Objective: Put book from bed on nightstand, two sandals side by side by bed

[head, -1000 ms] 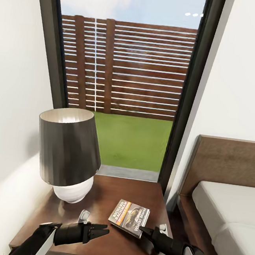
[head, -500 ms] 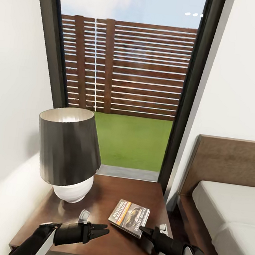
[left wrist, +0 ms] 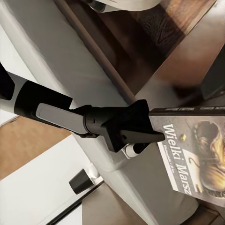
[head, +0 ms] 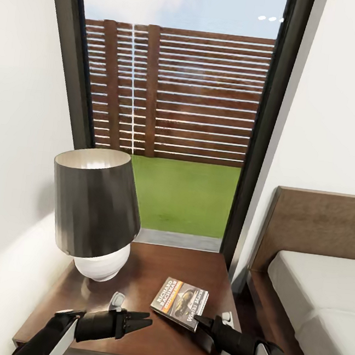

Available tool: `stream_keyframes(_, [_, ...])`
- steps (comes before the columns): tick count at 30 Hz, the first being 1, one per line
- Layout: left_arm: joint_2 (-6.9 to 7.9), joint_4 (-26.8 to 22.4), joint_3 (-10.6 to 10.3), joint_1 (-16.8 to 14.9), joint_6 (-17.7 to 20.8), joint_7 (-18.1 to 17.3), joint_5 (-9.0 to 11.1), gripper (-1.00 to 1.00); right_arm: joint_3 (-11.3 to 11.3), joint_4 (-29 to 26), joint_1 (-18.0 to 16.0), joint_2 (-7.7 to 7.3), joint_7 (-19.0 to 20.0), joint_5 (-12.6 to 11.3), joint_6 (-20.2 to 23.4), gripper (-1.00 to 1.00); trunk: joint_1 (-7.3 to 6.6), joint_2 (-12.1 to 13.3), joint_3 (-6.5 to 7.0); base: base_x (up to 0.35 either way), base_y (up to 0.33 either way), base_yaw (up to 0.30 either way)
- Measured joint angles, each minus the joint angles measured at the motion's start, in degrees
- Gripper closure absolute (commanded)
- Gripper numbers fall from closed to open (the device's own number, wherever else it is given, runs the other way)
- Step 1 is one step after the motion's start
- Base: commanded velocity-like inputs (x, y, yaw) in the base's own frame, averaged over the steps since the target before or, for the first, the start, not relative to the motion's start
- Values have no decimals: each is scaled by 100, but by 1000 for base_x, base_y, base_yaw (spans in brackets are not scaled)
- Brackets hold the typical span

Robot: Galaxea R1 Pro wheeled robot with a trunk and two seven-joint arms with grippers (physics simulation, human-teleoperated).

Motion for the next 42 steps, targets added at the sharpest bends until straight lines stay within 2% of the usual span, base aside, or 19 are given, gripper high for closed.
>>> stream_keyframes(5, [-2, 0, 0, 0, 0, 0, 1, -100, 1, -1, 0, 0, 0, 1, 0, 100, 0, 0, 0, 0, 0, 0])
stream_keyframes(7, [-3, 0, 0, 0, 0, 0, -1, -100, -1, 2, 0, 0, 0, 15, -8, 100, 5, -2, -44, 0, 0, 0])
stream_keyframes(26, [-3, 0, 0, 0, 0, 0, 0, -100, 3, 1, 0, 0, 0, 1, 0, 100, 5, -3, -44, 0, 0, 0])
stream_keyframes(29, [-4, 0, 0, 0, 0, 0, -1, -100, -6, -2, -1, 0, 3, -72, 46, 100, 13, -6, -110, 0, 0, 0])
stream_keyframes(42, [1, 0, 0, 0, 0, 0, -3, -100, -7, -1, -1, 0, 3, -72, 46, 100, 13, -7, -111, 0, 0, 0])
